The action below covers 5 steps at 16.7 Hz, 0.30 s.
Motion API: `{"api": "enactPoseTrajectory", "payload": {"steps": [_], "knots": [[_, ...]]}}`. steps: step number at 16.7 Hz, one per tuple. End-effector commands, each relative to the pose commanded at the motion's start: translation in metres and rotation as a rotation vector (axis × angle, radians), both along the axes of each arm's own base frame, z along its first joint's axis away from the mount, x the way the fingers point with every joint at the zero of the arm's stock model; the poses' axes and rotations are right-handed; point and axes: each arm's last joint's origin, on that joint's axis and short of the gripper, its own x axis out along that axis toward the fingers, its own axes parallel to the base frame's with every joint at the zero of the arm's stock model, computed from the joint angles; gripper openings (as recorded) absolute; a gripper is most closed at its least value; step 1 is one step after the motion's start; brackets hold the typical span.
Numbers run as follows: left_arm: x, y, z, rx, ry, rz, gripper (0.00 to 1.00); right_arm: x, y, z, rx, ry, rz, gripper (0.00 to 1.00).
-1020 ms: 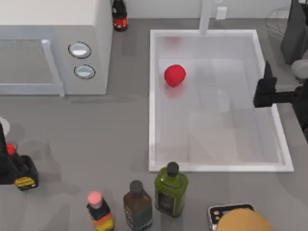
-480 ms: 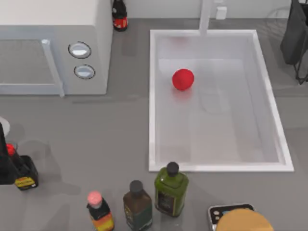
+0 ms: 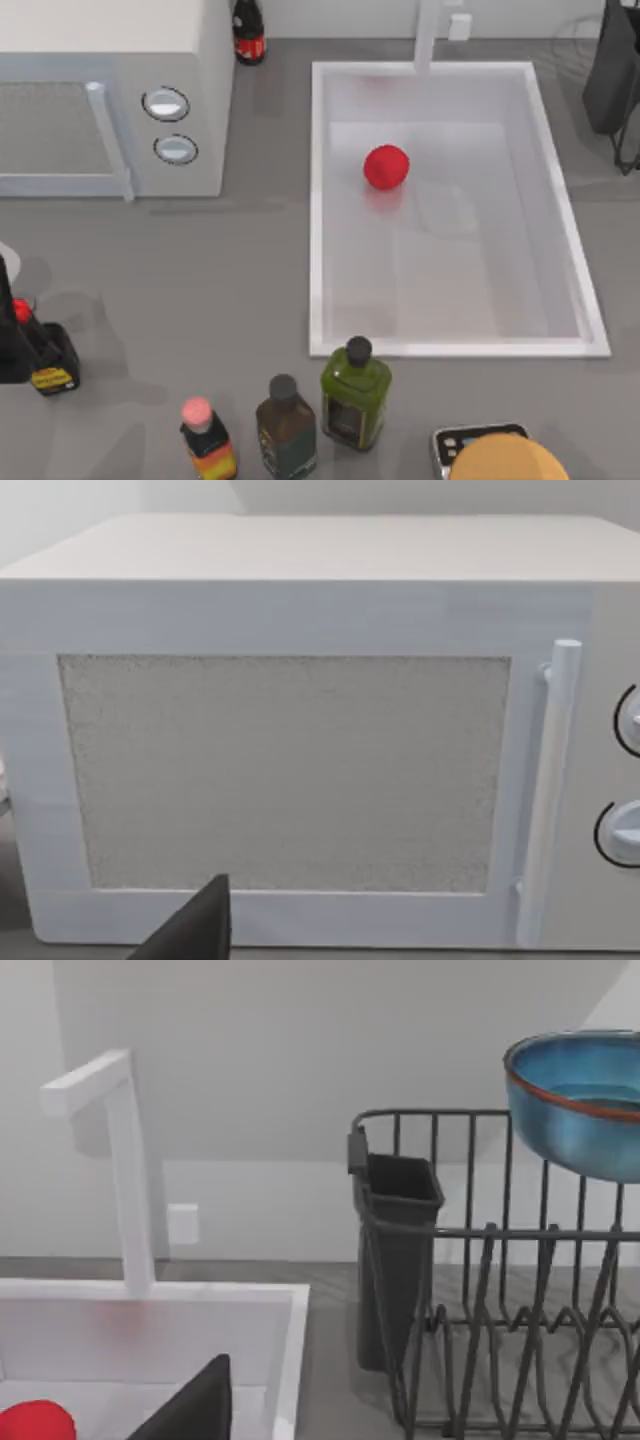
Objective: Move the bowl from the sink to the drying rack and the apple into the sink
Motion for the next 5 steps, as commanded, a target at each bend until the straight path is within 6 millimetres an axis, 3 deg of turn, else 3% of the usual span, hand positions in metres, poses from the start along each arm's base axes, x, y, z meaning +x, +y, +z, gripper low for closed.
{"api": "enactPoseTrajectory", "payload": {"steps": [5], "knots": [[0.0000, 0.0000, 0.0000, 0.000, 0.000, 0.000, 1.00, -0.0013, -0.0017, -0.0136, 0.001, 0.036, -0.021, 1.00]]}}
